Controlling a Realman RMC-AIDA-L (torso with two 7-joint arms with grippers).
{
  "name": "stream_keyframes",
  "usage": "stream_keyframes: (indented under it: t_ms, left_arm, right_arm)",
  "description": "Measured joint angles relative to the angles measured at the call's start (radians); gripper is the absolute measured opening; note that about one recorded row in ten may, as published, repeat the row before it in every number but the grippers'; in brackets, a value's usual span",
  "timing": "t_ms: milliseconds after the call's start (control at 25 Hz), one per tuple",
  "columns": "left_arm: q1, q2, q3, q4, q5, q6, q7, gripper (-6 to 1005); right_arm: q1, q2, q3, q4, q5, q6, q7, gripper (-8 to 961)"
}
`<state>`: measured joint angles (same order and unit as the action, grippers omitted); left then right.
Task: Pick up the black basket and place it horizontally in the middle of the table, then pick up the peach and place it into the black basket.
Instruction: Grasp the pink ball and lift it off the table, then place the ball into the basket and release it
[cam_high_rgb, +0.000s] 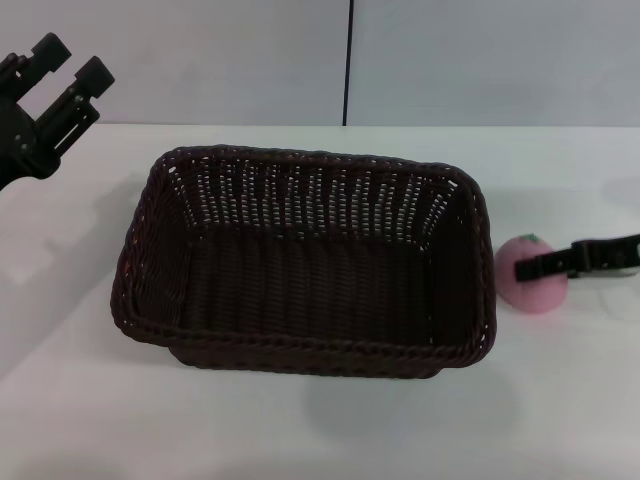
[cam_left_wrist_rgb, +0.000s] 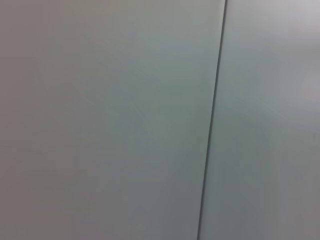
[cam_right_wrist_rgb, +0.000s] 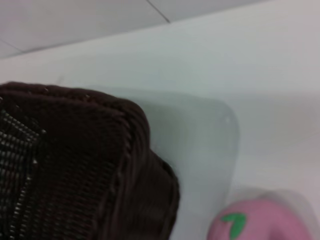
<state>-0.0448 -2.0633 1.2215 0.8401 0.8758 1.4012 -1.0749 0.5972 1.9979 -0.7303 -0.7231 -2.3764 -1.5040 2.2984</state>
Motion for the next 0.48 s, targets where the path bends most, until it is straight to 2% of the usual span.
stream_keyframes:
  t_ms: [40,80,200,240,280,440,480]
  left_arm:
    - [0.000,0.000,-0.001,-0.004,0.000,0.004,0.000,603]
    - [0.000,0.000,-0.001,-0.004,0.000,0.004,0.000,603]
    - [0.004,-0.001,-0.001,-0.006,0.000,0.007,0.000,603]
    - [0.007,-0.001,-0.002,-0.007,-0.002,0.011,-0.001,603]
    - [0.007,-0.001,-0.002,-0.007,-0.002,0.011,-0.001,603]
    - [0.012,-0.002,-0.002,-0.009,-0.009,0.019,-0.005,603]
    - [0.012,-0.002,-0.002,-0.009,-0.009,0.019,-0.005,603]
  right_arm:
    - [-0.030,0.009,0.002,-0.069,0.035,-0.028,0.013,410]
    - [-0.030,0.009,0.002,-0.069,0.035,-0.028,0.013,402]
    - [-0.082,0.019,0.004,-0.215,0.099,-0.070,0.062,376]
    - [-0.104,0.026,0.005,-0.298,0.126,-0.096,0.092,368]
    - [-0.104,0.026,0.005,-0.298,0.126,-0.096,0.092,359]
    - [-0.116,0.040,0.003,-0.461,0.155,-0.161,0.144,296]
    - [-0.116,0.040,0.003,-0.461,0.155,-0.161,0.144,289]
